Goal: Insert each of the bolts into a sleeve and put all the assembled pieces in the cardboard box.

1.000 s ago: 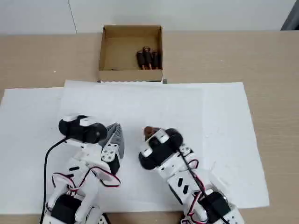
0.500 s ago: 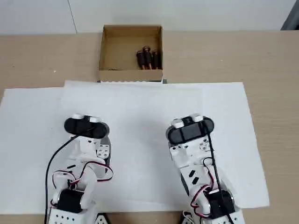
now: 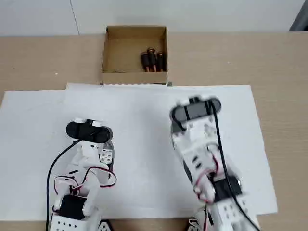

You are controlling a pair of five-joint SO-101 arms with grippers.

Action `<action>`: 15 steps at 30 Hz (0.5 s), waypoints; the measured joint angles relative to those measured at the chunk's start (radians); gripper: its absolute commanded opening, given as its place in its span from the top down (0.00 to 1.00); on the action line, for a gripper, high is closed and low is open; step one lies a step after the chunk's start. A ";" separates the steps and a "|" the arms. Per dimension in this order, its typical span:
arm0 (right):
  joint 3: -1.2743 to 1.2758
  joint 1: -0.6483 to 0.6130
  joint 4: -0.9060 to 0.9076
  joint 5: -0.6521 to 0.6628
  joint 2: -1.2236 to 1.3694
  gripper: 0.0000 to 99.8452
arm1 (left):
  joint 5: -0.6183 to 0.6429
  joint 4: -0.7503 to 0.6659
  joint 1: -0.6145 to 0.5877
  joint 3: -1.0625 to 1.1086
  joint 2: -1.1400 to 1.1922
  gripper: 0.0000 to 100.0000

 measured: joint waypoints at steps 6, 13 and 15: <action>-0.321 0.002 -0.107 0.000 0.470 1.00 | 0.000 0.000 0.000 0.000 0.000 0.99; -0.723 -0.002 -0.132 0.055 0.936 1.00 | -0.005 0.000 0.000 0.000 0.000 0.99; -0.833 -0.002 -0.132 0.077 1.049 1.00 | -0.008 0.000 0.000 0.000 0.000 0.99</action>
